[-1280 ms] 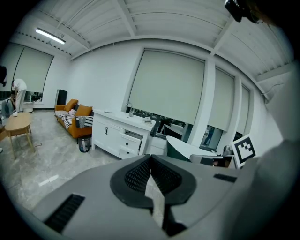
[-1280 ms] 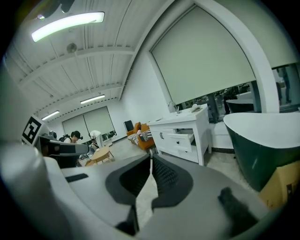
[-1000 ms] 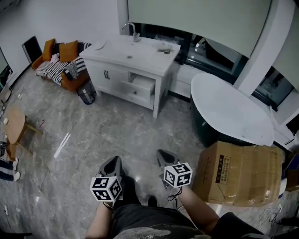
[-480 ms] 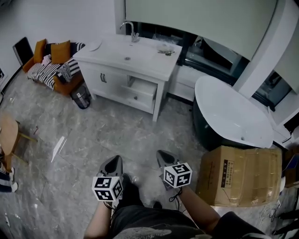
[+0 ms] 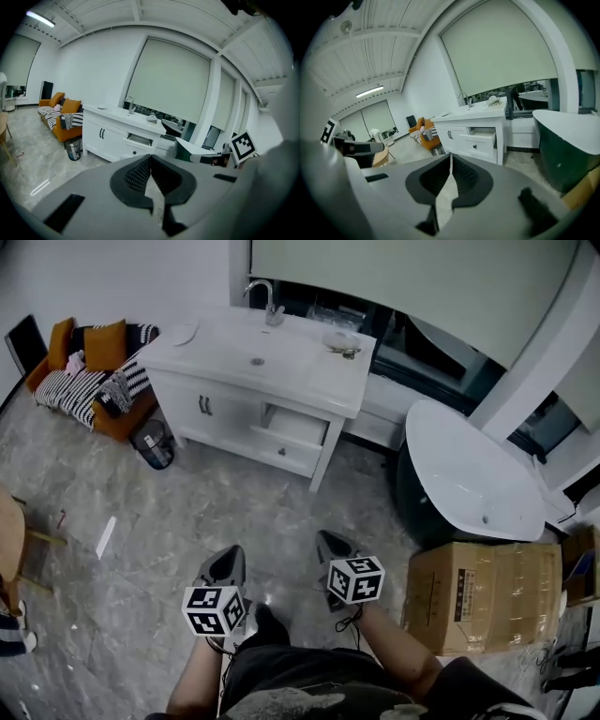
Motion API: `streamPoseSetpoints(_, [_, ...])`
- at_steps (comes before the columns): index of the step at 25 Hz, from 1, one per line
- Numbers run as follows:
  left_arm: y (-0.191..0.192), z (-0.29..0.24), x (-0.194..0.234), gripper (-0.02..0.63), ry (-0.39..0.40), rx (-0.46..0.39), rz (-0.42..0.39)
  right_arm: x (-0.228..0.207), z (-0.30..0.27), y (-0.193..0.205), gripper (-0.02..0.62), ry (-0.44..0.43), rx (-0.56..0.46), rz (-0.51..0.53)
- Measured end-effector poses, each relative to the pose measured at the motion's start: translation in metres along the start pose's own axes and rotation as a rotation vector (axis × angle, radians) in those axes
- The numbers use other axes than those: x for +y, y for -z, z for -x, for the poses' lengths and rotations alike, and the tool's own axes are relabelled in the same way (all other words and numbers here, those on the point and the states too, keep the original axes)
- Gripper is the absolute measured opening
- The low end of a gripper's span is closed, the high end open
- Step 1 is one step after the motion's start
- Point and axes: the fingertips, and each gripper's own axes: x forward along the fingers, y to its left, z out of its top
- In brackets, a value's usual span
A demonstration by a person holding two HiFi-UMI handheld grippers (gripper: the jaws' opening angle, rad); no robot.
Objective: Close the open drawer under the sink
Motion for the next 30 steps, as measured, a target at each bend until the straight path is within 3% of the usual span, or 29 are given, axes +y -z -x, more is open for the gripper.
streamPoseSetpoints(11, [-0.029, -0.054, 0.08, 0.015, 0.029, 0.009, 0.044, 0.007, -0.076, -0.017, 0.029, 0.078, 0.004, -0.041])
streamPoseSetpoints(19, [-0.025, -0.091, 0.106, 0.015, 0.031, 0.061, 0.043, -0.022, -0.121, -0.013, 0.029, 0.129, 0.035, -0.079])
streamPoseSetpoints(26, [-0.034, -0.134, 0.129, 0.015, -0.021, 0.077, 0.032, -0.059, -0.187, -0.019, 0.029, 0.144, 0.029, -0.111])
streamPoseSetpoints(30, [-0.032, -0.164, 0.136, 0.015, -0.041, 0.099, 0.024, -0.089, -0.221, -0.017, 0.031, 0.196, 0.021, -0.124])
